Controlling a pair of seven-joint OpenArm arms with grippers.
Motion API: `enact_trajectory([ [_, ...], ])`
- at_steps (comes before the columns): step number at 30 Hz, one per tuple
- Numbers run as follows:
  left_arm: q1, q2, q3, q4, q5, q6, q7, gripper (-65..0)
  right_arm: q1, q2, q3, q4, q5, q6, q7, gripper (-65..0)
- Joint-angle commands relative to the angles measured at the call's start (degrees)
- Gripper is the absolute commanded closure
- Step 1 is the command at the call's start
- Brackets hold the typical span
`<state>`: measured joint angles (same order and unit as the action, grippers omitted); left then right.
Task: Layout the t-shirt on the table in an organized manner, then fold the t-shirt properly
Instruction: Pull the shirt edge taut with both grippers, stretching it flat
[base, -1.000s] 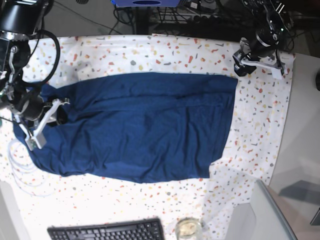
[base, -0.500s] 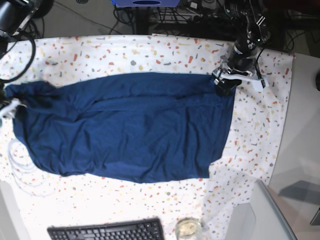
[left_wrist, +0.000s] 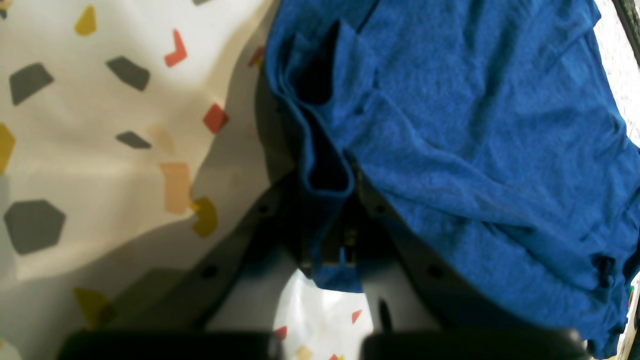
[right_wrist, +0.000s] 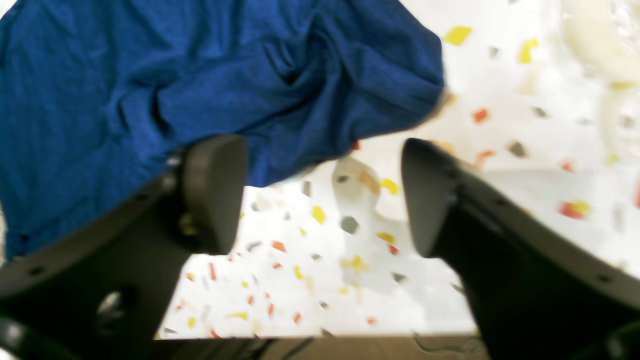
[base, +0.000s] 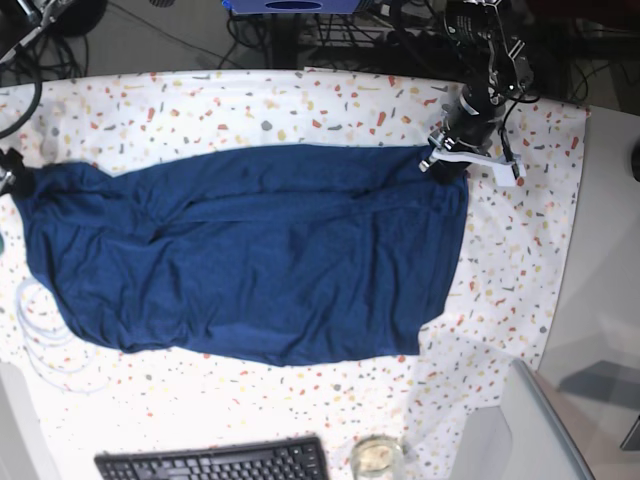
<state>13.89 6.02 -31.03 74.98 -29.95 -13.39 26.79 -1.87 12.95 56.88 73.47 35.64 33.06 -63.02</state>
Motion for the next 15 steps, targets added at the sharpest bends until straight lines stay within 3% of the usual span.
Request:
enact_trajectory([
  [1,0.2,0.1,0.2,0.3,0.8,0.2,1.6,0.0,0.4,1.1,0.3,-0.3,0.9,0.3,0.8,-49.2],
  [6,0.7,-0.7,0.7,2.9,0.8,0.2,1.7,0.0,1.5,0.9,0.0,-7.9,0.9,0.3,4.9,-50.1],
  [13,0.6,-1.7,0.1,5.9,0.8,0.2,6.2,0.0,2.8,1.2,-0.4,-15.0,0.7,0.3,8.4,-50.3],
  [15,0.6,-1.7,0.1,5.7,0.8,0.2,6.3,0.0,3.8,1.2,-3.0,-16.9,0.7,0.3,10.4,-50.3],
])
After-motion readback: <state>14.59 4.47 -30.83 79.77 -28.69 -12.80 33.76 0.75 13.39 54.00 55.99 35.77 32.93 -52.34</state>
